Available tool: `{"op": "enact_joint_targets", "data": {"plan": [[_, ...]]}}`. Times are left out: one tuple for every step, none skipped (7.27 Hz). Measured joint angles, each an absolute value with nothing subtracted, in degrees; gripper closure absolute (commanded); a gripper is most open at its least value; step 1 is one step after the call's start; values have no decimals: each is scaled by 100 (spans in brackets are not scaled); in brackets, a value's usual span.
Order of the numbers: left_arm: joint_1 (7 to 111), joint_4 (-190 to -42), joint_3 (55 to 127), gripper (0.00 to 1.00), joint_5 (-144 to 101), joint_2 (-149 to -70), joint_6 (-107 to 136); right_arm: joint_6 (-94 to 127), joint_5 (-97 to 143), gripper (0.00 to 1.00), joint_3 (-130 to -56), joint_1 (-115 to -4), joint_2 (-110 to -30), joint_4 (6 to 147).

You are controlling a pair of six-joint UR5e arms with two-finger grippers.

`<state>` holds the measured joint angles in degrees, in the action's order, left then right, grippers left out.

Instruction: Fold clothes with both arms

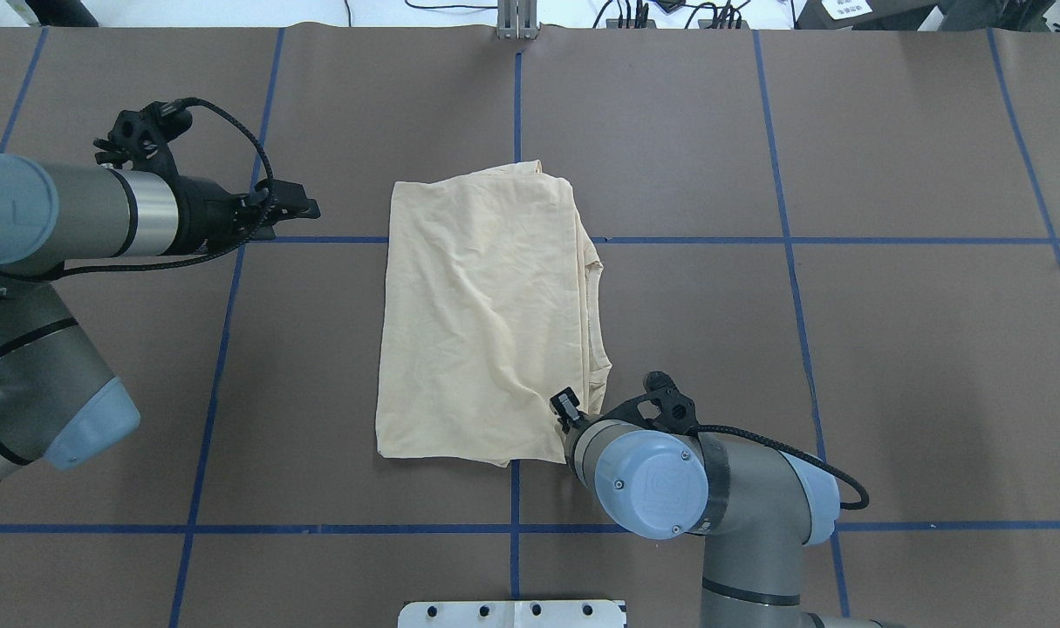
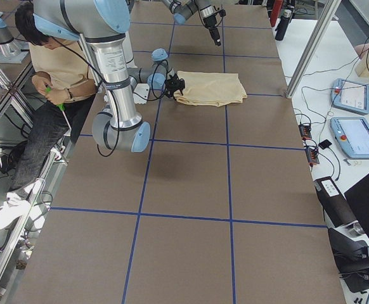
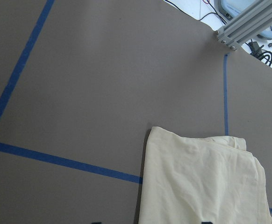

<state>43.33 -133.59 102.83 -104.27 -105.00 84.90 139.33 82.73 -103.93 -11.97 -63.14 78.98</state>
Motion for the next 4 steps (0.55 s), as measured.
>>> {"op": "enact_joint_targets", "data": {"plan": [[4333, -13359, 10283, 23, -10425, -10497, 8490, 13943, 8230, 61, -10328, -1196, -6267, 7892], [4333, -13359, 10283, 23, -10424, -10496, 8490, 13947, 8196, 100, -10283, -1195, -6238, 7897], [4333, -13359, 10285, 23, -10424, -10494, 8490, 13948, 8182, 100, -10262, -1195, -6222, 7914], [4333, -13360, 10288, 23, -10424, -10496, 8490, 13946, 8177, 100, -10262, -1195, -6220, 7930]]}}
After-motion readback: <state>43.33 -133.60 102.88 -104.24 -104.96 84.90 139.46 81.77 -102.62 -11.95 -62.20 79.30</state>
